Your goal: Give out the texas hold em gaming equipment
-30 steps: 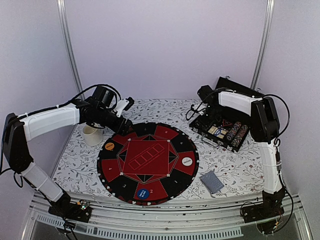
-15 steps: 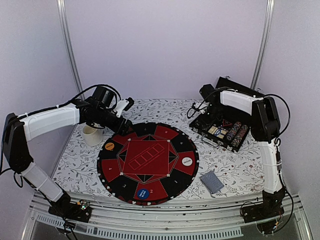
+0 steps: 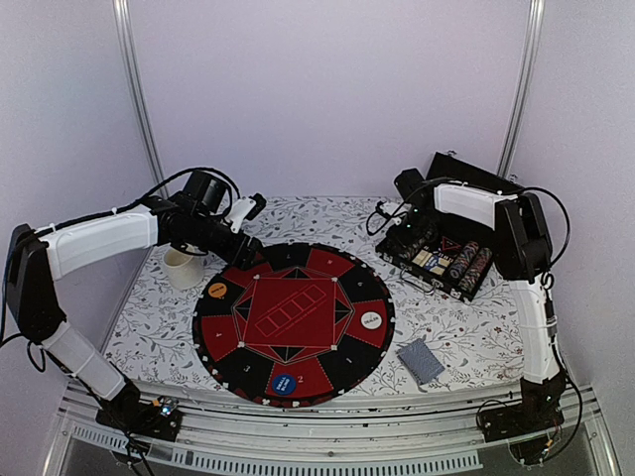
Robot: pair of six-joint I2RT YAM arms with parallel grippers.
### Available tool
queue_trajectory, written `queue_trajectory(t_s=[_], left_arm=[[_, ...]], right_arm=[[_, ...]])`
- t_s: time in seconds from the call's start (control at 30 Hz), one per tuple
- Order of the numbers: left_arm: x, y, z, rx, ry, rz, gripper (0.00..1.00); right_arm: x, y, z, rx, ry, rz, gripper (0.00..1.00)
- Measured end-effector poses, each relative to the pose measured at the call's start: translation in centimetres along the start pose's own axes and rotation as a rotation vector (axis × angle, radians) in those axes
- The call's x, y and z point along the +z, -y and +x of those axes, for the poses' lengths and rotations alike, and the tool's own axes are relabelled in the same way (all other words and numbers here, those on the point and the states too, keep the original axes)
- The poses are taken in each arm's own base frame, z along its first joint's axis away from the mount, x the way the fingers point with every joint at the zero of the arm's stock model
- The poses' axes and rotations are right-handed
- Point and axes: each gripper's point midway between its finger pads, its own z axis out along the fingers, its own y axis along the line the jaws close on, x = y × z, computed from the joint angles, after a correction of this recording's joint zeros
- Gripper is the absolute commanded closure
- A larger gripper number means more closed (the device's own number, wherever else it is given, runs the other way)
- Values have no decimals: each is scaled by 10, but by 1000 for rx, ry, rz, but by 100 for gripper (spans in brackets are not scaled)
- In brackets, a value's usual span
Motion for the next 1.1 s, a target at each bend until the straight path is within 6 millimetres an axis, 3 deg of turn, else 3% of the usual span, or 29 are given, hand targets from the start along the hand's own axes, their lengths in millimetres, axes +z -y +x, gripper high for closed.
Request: queue_trajectory(t_s=[0.7,0.83,1.1], left_arm=[[0,0,1,0,-3,0,26],[0,0,1,-1,-4,0,26],[0,0,1,-1,-4,0,26]], right_arm=[[-22,0,17,28,-15,-57,44],[-23,0,23,36,-35,-73,52],[-23,2,27,47,-48,-81,58]])
